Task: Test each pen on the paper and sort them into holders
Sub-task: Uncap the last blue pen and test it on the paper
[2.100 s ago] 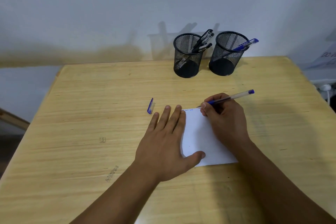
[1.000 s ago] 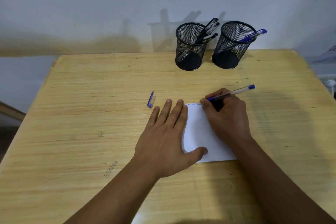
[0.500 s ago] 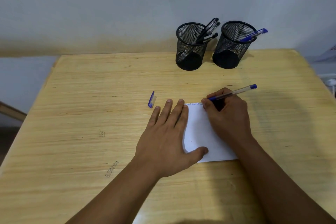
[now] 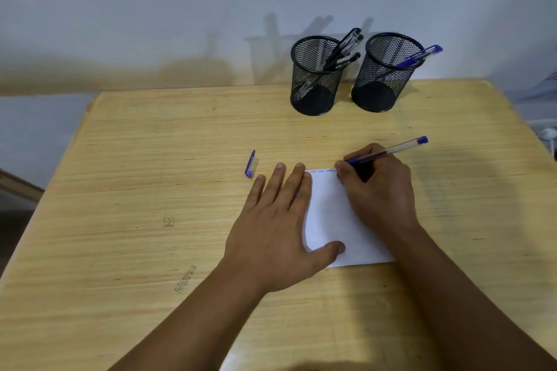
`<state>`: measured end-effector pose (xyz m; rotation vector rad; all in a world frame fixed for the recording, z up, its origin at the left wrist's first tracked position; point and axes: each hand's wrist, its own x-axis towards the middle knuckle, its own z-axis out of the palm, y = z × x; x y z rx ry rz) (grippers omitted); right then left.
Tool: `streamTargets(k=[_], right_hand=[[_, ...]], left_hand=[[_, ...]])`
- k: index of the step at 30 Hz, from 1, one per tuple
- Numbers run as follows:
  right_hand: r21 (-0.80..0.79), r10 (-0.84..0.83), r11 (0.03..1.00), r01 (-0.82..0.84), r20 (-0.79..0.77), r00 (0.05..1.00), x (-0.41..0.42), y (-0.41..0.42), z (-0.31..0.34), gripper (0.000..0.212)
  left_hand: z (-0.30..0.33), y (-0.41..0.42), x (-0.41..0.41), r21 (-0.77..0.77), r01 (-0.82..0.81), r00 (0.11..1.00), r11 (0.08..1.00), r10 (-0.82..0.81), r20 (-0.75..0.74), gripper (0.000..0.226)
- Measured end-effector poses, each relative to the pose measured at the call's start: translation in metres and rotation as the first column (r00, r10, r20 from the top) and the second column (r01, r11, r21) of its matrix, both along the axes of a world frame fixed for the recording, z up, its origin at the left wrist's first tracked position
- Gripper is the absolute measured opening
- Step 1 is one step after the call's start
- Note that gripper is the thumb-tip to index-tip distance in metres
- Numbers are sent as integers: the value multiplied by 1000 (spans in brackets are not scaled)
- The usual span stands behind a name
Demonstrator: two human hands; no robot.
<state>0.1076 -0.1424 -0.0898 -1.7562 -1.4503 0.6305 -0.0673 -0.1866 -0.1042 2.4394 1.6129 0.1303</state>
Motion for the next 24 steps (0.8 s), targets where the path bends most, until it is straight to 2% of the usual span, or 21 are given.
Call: streamTargets(k=[7,19,24], right_hand=[[-6,-37,999,37,-3,999,-2,0,1,8],[-5,4,1000,-3,45,999,-3,-1,2,8],[12,-40,999,40,-17,999,0,0,1,10]], left_hand=[[-1,1,-1,3,0,1000,1000,0,1,106],[-2,1,0,13,-1,1000,1000,1,8,106],[-1,1,-1,10,-3,1000,1000,3,5,106]])
